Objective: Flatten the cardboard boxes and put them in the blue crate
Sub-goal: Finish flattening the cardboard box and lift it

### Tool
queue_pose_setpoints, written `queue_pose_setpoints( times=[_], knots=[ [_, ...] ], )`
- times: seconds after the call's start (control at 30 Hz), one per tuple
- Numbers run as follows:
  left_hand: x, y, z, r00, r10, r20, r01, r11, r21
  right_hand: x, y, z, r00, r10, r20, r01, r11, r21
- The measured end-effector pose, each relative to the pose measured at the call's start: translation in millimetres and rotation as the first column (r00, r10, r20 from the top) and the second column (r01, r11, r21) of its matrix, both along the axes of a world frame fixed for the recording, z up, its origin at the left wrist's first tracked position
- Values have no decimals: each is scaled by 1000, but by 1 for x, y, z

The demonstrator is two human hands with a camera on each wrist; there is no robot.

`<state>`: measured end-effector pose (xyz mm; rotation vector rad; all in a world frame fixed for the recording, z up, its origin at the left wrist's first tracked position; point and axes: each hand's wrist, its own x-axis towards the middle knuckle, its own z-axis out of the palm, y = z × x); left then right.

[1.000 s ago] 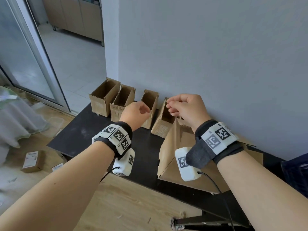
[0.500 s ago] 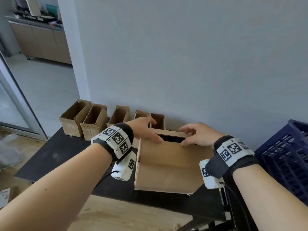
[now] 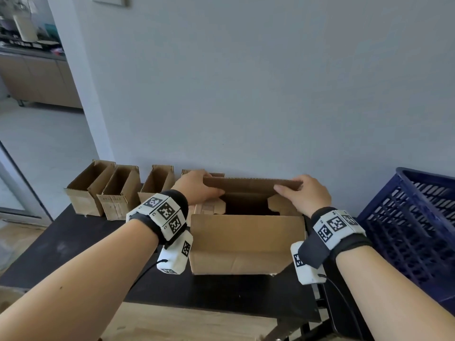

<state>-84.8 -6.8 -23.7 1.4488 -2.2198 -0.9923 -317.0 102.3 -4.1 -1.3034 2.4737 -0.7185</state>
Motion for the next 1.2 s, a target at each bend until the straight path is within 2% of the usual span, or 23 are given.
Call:
queue_pose_setpoints(
  times=[0.07, 0.23, 0.37, 0.53, 0.67, 0.93, 1.03, 1.2],
  knots=[
    [-5, 0, 1, 999, 30, 13, -30, 999, -42, 2, 2, 1, 999, -28, 23, 28, 999, -34],
    [-17, 8, -2, 1000, 0, 26, 2, 997, -74, 5, 10, -6, 992, -46, 116, 43, 999, 31],
    [-21, 10, 0, 1000, 15, -3, -15, 995, -95, 2, 18, -13, 998, -57, 39, 54, 996, 76],
    [-25, 14, 0, 999, 37, -38, -42, 991, -128, 7, 26, -11, 993, -109, 44, 106, 992, 76],
    [-22, 13, -2, 997, 37, -62, -46, 989, -142, 9, 32, -8, 994, -99, 52, 93, 991, 101],
    [-24, 27, 6, 996, -22, -89, 3, 979, -205, 5, 50, -9, 990, -144, 5, 142, 980, 137],
    [-24, 33, 10, 995, -45, -83, 25, 972, -235, 9, 60, -11, 983, -183, 5, 181, 976, 122],
    [-21, 39, 14, 995, -54, -83, 29, 960, -277, 7, 81, -15, 925, -348, 153, 326, 933, 151]
  ],
)
